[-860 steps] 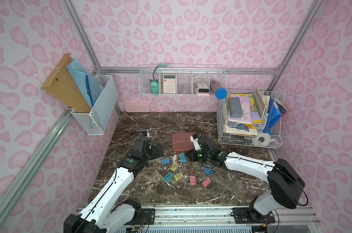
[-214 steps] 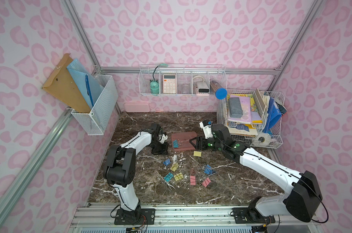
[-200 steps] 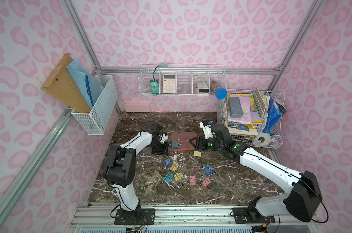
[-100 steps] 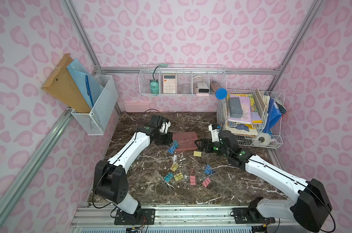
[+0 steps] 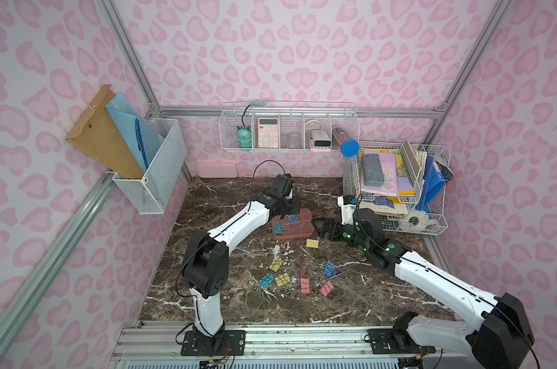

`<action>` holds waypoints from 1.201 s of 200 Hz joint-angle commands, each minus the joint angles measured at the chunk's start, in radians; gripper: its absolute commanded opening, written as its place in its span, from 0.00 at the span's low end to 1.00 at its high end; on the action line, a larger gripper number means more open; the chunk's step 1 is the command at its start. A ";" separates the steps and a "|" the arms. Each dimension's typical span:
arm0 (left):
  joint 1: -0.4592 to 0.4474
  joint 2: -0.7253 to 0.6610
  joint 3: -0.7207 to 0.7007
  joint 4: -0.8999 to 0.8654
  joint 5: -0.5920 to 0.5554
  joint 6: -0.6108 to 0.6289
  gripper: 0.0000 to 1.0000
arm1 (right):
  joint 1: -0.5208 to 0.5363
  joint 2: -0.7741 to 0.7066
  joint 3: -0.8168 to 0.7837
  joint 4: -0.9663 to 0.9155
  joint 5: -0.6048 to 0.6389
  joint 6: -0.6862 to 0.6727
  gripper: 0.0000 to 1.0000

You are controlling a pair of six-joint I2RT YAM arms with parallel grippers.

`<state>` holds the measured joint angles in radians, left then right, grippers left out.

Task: Put the binder clips in the storage box
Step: Place the binder clip in the storage box.

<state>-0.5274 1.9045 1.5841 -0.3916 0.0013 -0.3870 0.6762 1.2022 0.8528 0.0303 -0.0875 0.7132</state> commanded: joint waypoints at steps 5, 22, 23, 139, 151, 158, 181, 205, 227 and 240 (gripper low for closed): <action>-0.028 0.048 0.027 0.033 -0.088 -0.005 0.00 | 0.000 -0.004 0.008 0.000 -0.001 0.003 0.99; -0.049 0.061 -0.003 0.038 -0.112 0.007 0.00 | 0.000 -0.010 0.004 -0.007 -0.008 0.006 0.99; -0.049 0.062 -0.006 0.041 -0.114 0.007 0.00 | 0.000 -0.011 0.003 -0.007 -0.009 0.007 0.99; -0.045 0.058 -0.182 0.099 -0.194 -0.060 0.00 | 0.004 -0.010 -0.020 0.017 -0.037 0.029 0.99; -0.042 0.063 -0.172 0.105 -0.175 -0.055 0.00 | 0.005 -0.008 -0.018 0.014 -0.041 0.030 0.99; -0.040 0.065 -0.167 0.100 -0.164 -0.053 0.00 | 0.006 -0.009 -0.015 0.010 -0.041 0.028 0.99; -0.042 0.035 -0.219 0.131 -0.130 -0.050 0.00 | 0.007 -0.015 -0.010 -0.006 -0.033 0.025 0.99; -0.039 -0.007 -0.290 0.154 -0.110 -0.044 0.00 | 0.008 -0.022 -0.021 -0.003 -0.028 0.028 0.99; -0.040 -0.015 -0.322 0.151 -0.094 -0.041 0.12 | 0.011 -0.013 -0.017 0.003 -0.034 0.030 0.99; -0.039 -0.020 -0.333 0.152 -0.093 -0.050 0.19 | 0.013 -0.006 -0.008 -0.001 -0.036 0.028 0.99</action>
<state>-0.5671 1.8900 1.2732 -0.2054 -0.1215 -0.4381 0.6861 1.1870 0.8337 0.0261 -0.1207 0.7364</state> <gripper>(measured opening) 0.129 0.991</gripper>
